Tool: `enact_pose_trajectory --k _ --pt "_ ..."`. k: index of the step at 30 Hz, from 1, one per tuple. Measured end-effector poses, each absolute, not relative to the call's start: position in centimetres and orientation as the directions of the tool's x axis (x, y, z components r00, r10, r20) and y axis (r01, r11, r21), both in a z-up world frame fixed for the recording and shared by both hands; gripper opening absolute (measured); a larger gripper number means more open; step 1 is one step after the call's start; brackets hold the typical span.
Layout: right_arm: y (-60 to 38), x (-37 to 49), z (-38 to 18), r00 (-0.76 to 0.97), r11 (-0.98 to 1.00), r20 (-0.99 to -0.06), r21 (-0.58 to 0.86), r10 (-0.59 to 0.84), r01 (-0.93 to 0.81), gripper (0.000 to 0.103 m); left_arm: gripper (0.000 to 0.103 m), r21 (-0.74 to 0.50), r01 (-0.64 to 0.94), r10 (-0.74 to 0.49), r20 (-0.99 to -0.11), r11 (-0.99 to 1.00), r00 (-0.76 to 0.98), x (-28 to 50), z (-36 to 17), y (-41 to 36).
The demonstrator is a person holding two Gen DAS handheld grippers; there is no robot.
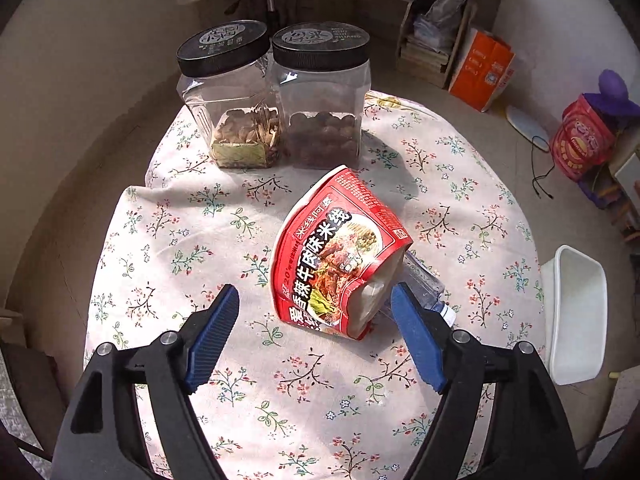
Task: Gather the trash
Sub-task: 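Move the left tool to the red noodle cup while the right tool reaches the water bottle, then grasp the red noodle cup with the left tool while the right tool grasps the bottle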
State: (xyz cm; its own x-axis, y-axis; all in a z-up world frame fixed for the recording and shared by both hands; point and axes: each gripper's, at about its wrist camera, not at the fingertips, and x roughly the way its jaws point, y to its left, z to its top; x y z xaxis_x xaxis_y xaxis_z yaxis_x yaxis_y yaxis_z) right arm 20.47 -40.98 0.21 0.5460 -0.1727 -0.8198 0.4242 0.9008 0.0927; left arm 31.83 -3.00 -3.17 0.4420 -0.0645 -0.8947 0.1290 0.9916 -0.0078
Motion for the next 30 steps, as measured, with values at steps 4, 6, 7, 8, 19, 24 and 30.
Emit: enact_pose_trajectory --k 4,6,7,8,19,24,30 --pt "-38.0 22.3 -0.4 0.525 0.935 -0.833 0.029 -0.172 0.353 0.063 0.077 -0.039 0.183 -0.114 -0.899 0.982 0.422 32.2 -4.0 -2.5" --pt "-36.8 23.0 -0.7 0.516 0.945 -0.839 0.005 -0.174 0.326 0.064 0.078 -0.024 0.221 -0.117 -0.902 0.975 0.415 32.4 -4.6 -3.0" --pt "-36.2 23.4 -0.9 0.512 0.95 -0.841 -0.004 -0.172 0.312 0.065 0.078 -0.023 0.232 -0.118 -0.905 0.973 0.408 32.5 -5.0 -3.1" --pt "-35.7 23.7 -1.0 0.51 0.954 -0.843 -0.012 -0.17 0.298 0.066 0.078 -0.028 0.242 -0.125 -0.909 0.97 0.398 32.5 -5.4 -3.1" --pt "-27.7 27.5 -3.0 0.491 0.988 -0.858 -0.108 -0.15 0.113 0.07 0.078 0.132 0.36 -0.043 -0.898 0.923 0.439 32.2 -8.0 -7.1" --pt "-24.2 28.9 -4.3 0.488 0.99 -0.863 -0.138 -0.129 0.017 0.07 0.046 0.071 0.326 -0.07 -0.912 0.943 0.403 33.4 -8.5 -5.4" --pt "-20.8 30.4 -6.1 0.469 0.992 -0.882 -0.093 -0.045 -0.08 0.07 0.033 0.01 0.299 -0.127 -0.892 0.954 0.434 32.9 -6.7 -3.5"
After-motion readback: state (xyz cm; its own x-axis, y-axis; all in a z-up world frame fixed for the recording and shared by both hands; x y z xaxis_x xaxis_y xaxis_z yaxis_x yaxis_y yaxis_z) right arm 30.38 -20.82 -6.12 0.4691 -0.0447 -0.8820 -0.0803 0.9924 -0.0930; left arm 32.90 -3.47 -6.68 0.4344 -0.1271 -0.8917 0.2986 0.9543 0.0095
